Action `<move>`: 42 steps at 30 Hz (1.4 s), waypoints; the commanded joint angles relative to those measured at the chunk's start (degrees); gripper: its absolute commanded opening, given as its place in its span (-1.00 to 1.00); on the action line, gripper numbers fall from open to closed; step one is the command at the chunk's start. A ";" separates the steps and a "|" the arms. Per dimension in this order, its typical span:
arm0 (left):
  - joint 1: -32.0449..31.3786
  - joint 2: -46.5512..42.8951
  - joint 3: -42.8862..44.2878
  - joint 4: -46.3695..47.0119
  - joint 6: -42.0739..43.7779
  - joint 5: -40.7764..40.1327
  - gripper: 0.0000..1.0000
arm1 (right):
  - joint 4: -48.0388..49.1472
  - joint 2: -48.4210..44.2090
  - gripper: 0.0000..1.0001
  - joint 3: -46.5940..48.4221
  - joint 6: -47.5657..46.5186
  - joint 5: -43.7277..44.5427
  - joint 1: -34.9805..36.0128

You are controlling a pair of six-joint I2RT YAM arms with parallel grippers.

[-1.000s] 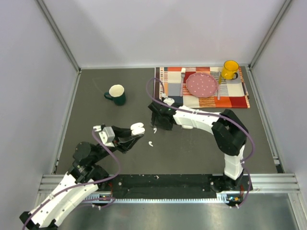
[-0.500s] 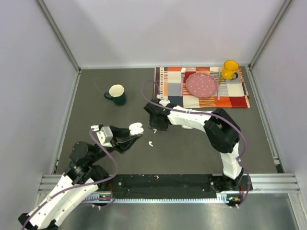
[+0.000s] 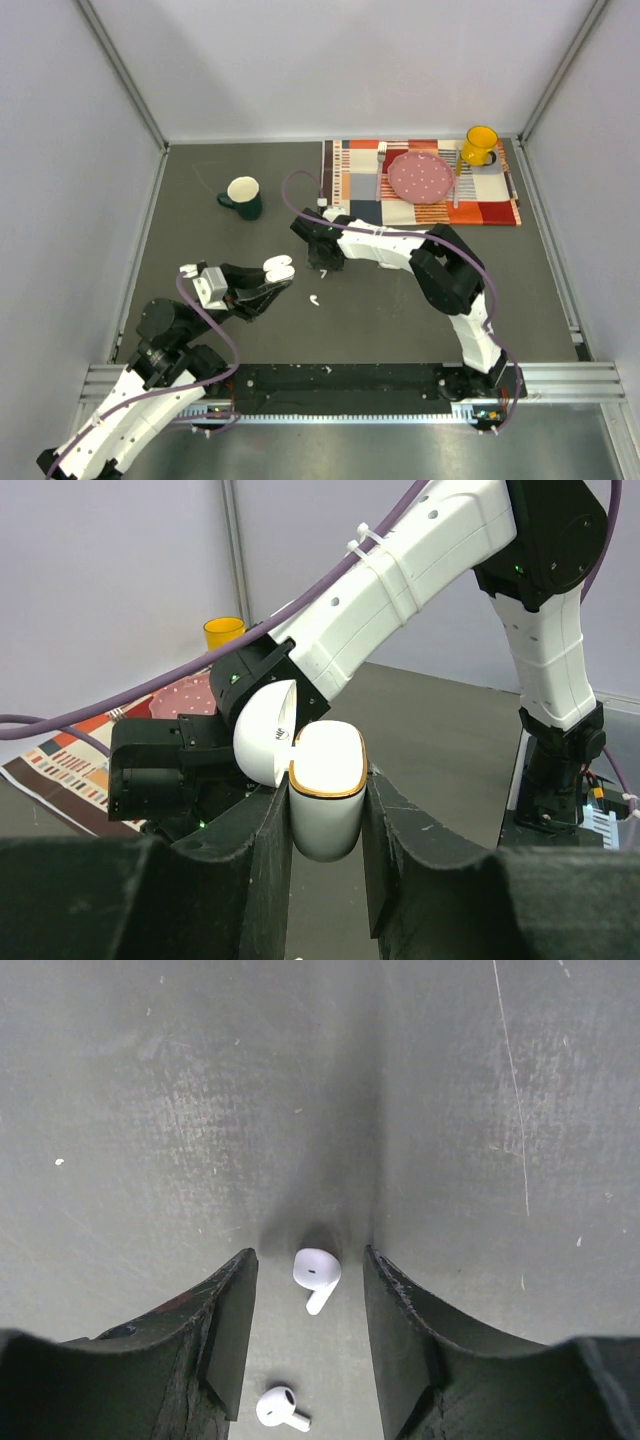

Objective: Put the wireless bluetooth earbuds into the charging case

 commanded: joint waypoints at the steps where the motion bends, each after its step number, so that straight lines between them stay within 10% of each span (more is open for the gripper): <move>1: 0.25 -0.36 2.15 0.54 0.57 0.11 -1.00 | -2.16 2.16 -0.10 3.69 -1.76 2.74 0.91; 42: 0.25 -0.71 2.15 -0.96 0.66 -1.29 -1.00 | -4.10 2.51 -0.84 4.66 -3.52 4.05 1.44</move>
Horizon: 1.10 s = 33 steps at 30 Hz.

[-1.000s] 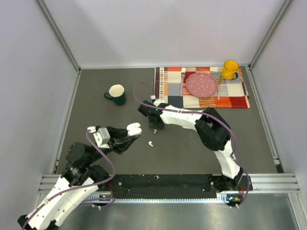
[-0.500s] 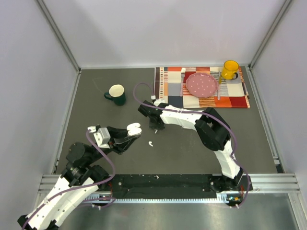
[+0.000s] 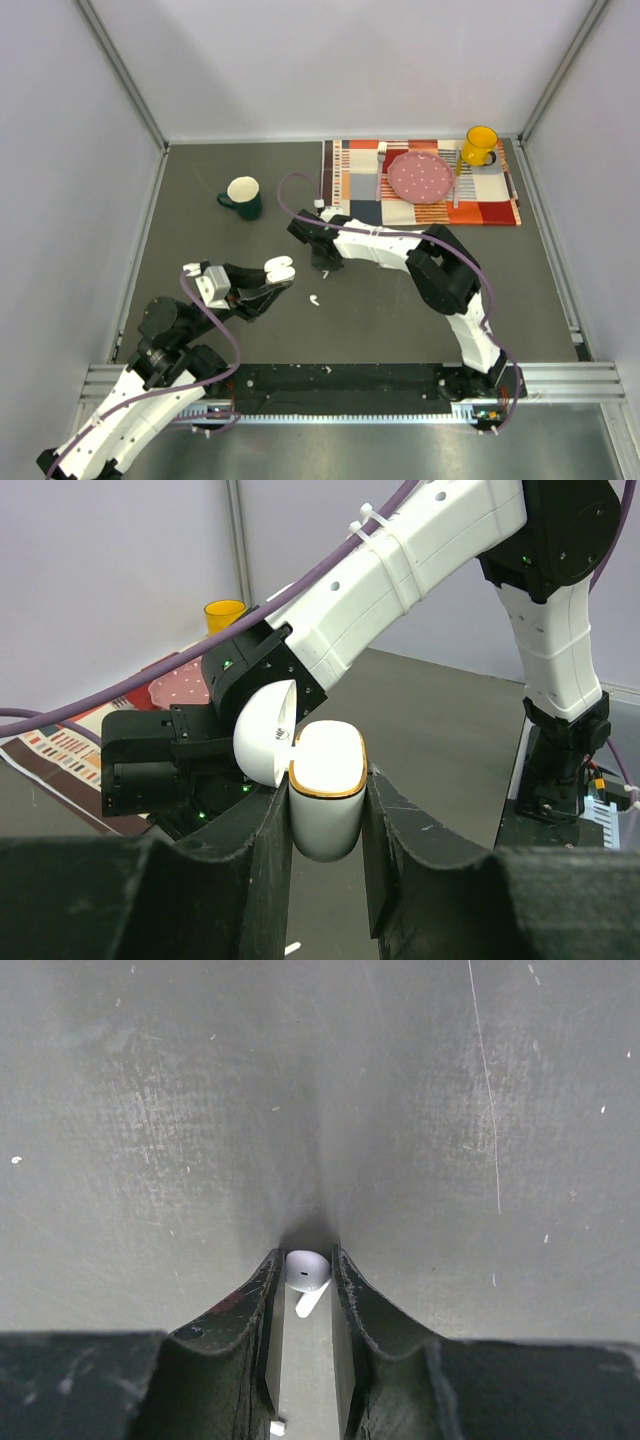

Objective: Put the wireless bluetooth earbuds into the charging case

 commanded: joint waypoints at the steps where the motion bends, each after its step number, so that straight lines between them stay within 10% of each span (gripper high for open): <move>1: 0.25 -0.71 2.02 1.47 0.36 -0.81 -1.00 | 0.01 0.15 -0.85 1.55 -1.42 1.69 0.72; 21: 0.25 4.12 0.53 8.58 -7.11 -6.61 -1.00 | 18.54 -39.29 -1.00 -24.36 -13.97 27.00 4.14; 33: 0.25 11.58 -0.97 16.66 -10.98 -4.33 -1.00 | 49.04 -66.19 -1.00 -39.40 -37.70 17.88 8.45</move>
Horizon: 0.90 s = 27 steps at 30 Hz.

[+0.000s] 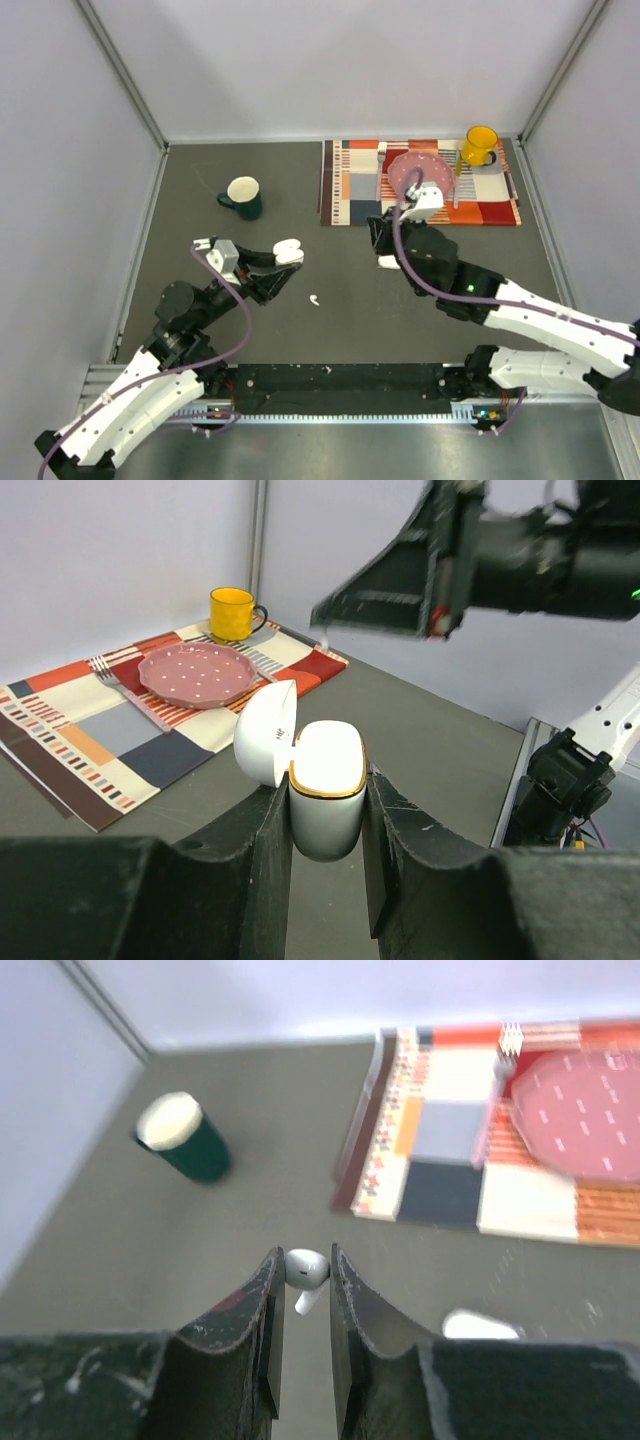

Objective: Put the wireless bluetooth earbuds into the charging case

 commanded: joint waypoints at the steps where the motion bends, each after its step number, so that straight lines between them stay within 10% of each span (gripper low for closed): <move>1: 0.25 3.70 -0.45 8.06 -1.24 2.85 -1.00 | 15.50 -6.21 -1.00 -0.98 -11.90 -5.75 2.48; 27: -1.51 9.34 -2.29 16.24 9.31 5.25 -1.00 | 30.62 1.78 -1.00 2.27 -30.64 -8.49 20.06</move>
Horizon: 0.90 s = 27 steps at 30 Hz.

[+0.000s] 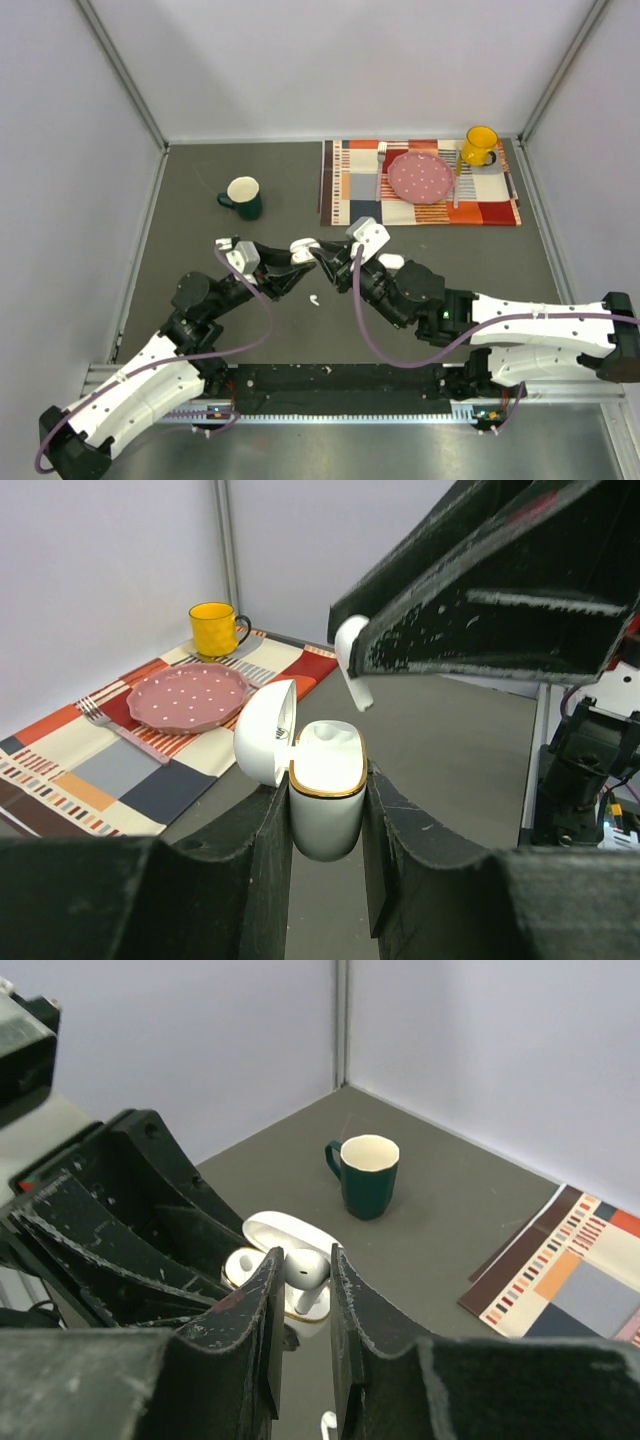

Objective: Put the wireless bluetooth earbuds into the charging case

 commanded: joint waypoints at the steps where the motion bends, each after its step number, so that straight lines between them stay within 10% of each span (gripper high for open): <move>1: -0.55 -0.98 -0.61 3.13 2.56 -0.79 -1.00 | 5.93 -0.34 -1.00 2.84 -1.52 0.72 1.35; 27: -1.52 -3.09 -0.08 4.88 1.42 -2.11 -1.00 | 4.79 2.65 -1.00 1.79 -1.17 2.12 1.44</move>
